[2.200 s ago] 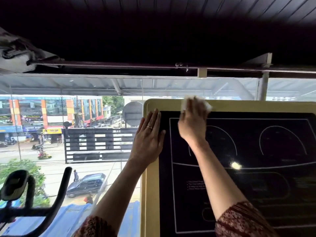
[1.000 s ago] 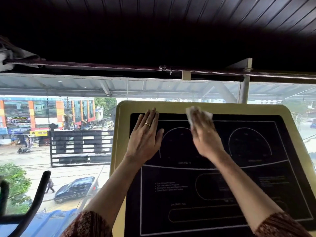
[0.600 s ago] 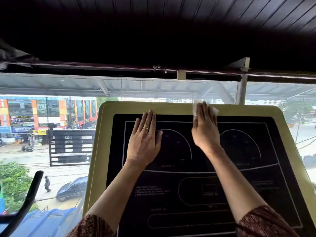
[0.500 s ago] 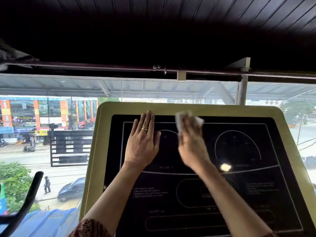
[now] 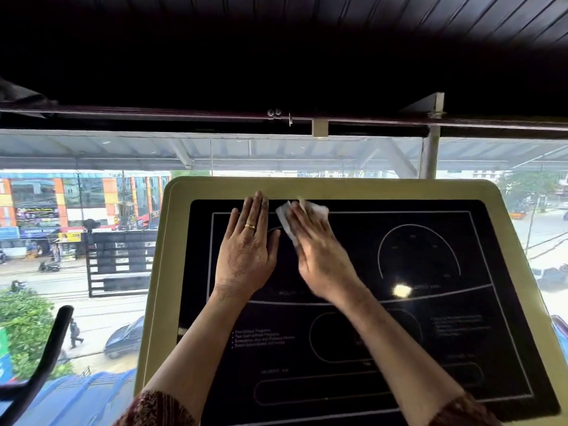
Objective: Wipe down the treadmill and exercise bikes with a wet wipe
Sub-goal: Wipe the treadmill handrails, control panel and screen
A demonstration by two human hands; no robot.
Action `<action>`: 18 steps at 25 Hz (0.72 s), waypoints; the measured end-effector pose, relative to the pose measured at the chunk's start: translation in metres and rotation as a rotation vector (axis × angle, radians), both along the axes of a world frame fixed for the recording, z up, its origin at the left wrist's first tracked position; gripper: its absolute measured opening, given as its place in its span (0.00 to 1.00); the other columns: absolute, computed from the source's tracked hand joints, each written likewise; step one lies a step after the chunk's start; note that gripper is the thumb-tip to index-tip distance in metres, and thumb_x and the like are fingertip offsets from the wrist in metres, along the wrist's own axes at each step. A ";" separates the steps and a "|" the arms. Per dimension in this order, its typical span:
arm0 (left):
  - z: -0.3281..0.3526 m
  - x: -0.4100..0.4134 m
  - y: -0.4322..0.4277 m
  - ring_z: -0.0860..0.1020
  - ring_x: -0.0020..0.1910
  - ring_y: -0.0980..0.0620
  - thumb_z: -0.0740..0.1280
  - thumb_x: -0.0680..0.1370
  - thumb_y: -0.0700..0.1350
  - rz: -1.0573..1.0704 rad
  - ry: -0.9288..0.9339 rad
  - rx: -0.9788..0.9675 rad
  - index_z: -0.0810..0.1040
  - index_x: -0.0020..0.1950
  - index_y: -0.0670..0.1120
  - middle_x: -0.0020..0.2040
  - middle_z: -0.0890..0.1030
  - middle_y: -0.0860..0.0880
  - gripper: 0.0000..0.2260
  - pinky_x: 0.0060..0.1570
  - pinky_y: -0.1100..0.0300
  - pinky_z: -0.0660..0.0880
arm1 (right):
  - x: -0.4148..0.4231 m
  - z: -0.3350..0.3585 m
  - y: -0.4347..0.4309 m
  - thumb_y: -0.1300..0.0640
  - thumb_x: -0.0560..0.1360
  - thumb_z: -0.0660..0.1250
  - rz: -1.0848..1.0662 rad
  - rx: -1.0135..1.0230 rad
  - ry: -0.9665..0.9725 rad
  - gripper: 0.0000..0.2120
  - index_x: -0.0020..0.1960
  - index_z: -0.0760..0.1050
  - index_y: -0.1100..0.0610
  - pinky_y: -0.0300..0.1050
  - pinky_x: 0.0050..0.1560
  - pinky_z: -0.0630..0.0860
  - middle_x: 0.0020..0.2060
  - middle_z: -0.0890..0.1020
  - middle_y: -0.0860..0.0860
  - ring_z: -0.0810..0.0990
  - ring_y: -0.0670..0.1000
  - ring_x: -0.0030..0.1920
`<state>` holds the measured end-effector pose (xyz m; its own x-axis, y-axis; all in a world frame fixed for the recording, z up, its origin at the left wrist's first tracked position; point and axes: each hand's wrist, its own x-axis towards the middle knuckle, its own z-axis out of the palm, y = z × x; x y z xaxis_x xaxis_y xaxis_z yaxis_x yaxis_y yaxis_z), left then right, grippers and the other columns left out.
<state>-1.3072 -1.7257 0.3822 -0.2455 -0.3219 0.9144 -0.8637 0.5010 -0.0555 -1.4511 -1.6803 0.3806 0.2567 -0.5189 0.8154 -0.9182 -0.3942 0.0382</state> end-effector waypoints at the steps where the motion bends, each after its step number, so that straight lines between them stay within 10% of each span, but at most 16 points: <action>1: 0.000 0.000 0.001 0.57 0.74 0.48 0.49 0.80 0.52 0.001 0.003 0.000 0.61 0.74 0.37 0.75 0.61 0.41 0.27 0.73 0.52 0.52 | -0.010 0.015 -0.004 0.63 0.78 0.49 -0.008 -0.006 0.017 0.29 0.77 0.49 0.52 0.50 0.76 0.51 0.75 0.46 0.47 0.41 0.48 0.75; 6: -0.001 -0.001 0.001 0.56 0.75 0.48 0.48 0.81 0.53 0.010 0.002 0.011 0.60 0.75 0.38 0.75 0.60 0.42 0.27 0.73 0.52 0.52 | -0.053 -0.004 0.011 0.63 0.79 0.53 -0.306 -0.037 -0.418 0.30 0.77 0.45 0.58 0.52 0.76 0.46 0.76 0.46 0.54 0.43 0.52 0.77; 11: 0.001 -0.001 0.001 0.61 0.73 0.43 0.52 0.79 0.50 -0.030 0.007 -0.031 0.64 0.72 0.35 0.73 0.64 0.38 0.26 0.72 0.48 0.56 | -0.016 0.015 0.002 0.63 0.80 0.54 0.022 -0.003 0.063 0.29 0.77 0.47 0.51 0.46 0.76 0.42 0.76 0.48 0.48 0.40 0.47 0.75; 16: 0.013 -0.038 0.015 0.66 0.71 0.43 0.54 0.77 0.49 -0.093 -0.032 -0.043 0.66 0.71 0.36 0.71 0.68 0.40 0.26 0.71 0.50 0.56 | -0.090 0.054 -0.005 0.62 0.81 0.50 -0.284 0.037 -0.323 0.28 0.77 0.42 0.54 0.41 0.72 0.35 0.77 0.43 0.50 0.39 0.50 0.75; 18: 0.012 -0.062 0.016 0.67 0.70 0.42 0.54 0.78 0.50 -0.100 -0.048 -0.039 0.67 0.71 0.36 0.71 0.68 0.39 0.26 0.71 0.48 0.56 | -0.091 0.033 0.001 0.62 0.81 0.53 -0.183 -0.008 -0.166 0.28 0.77 0.45 0.54 0.43 0.74 0.38 0.76 0.44 0.49 0.40 0.49 0.75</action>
